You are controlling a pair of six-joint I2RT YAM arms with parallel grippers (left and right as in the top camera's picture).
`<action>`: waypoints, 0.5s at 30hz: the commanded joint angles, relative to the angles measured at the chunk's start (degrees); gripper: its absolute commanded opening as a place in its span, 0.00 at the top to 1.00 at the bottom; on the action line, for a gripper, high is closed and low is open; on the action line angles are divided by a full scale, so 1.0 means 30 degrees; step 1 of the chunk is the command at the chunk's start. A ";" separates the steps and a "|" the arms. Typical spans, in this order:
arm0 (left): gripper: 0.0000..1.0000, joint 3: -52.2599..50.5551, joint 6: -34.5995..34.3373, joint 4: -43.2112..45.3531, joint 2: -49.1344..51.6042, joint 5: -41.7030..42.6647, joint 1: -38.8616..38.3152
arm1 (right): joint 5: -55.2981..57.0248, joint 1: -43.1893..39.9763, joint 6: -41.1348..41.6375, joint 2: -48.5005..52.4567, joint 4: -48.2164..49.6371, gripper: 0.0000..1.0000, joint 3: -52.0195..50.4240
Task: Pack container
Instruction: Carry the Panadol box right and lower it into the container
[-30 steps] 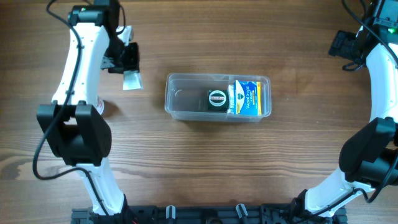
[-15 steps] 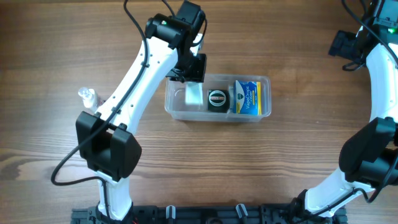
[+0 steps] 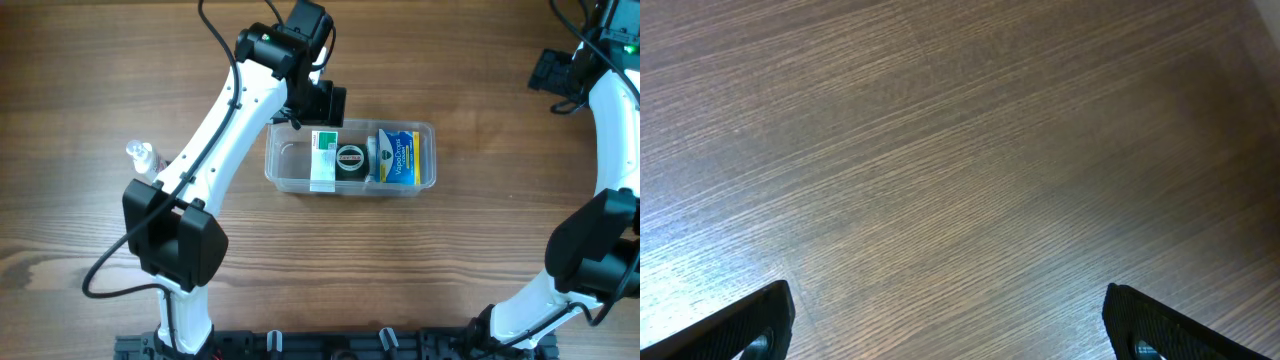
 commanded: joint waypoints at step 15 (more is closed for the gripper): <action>0.00 0.1989 0.4073 -0.7133 -0.1851 -0.5428 1.1402 | -0.0044 -0.0044 0.0284 0.0182 0.0036 0.00 -0.0058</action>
